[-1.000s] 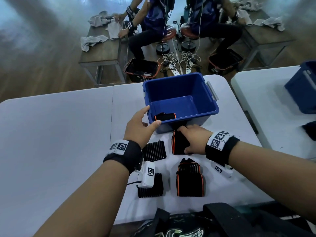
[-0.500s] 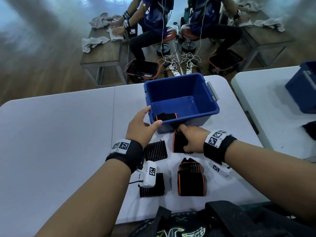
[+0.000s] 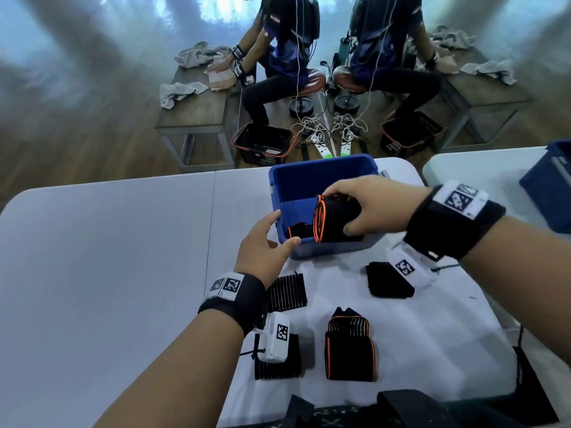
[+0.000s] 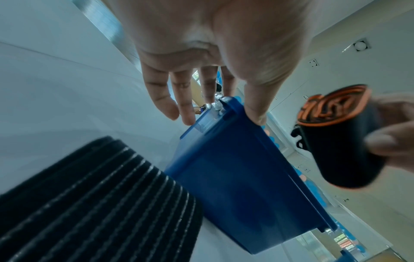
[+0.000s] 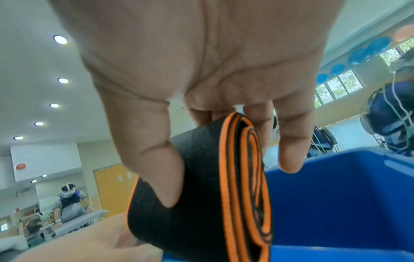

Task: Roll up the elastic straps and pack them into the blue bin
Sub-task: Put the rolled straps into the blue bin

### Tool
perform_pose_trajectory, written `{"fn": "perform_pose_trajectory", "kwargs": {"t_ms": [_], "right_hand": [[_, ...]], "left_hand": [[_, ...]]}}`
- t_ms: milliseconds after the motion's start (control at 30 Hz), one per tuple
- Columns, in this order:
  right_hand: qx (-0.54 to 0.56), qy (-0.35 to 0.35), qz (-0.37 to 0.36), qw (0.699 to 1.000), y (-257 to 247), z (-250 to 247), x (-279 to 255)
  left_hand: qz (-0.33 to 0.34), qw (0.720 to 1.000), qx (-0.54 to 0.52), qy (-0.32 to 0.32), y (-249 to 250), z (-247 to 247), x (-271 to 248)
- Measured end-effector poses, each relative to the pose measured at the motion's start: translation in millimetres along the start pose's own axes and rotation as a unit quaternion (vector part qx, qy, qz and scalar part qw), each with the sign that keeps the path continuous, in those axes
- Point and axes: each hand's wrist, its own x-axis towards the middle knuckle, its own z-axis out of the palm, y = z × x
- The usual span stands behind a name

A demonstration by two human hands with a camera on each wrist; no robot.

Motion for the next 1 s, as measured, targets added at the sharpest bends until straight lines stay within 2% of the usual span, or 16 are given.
{"fn": "perform_pose_trajectory", "kwargs": {"t_ms": [167,267,433,600,733,1000], "right_hand": [[-0.064,-0.025,0.002,0.998,-4,-11,72],[-0.156,-0.082,0.012,0.984,-6,-1,118],[-0.235,-0.171,0.018,0.957,-9,23,179],[-0.296,-0.200,0.040,0.933,-13,40,207],[-0.299,-0.211,0.053,0.929,-7,49,226],[-0.338,-0.244,0.054,0.907,-17,51,221]], "left_hand": [[-0.005,1.000,-0.014,0.000,3,-1,-3],[0.003,1.000,-0.017,-0.005,4,-2,-5],[0.006,0.999,-0.030,-0.010,1,-2,-4],[0.016,0.999,-0.040,-0.011,-3,-3,-3],[0.016,0.999,-0.038,-0.015,-5,-2,-1],[0.016,0.999,-0.033,-0.017,-5,-3,-1]]}}
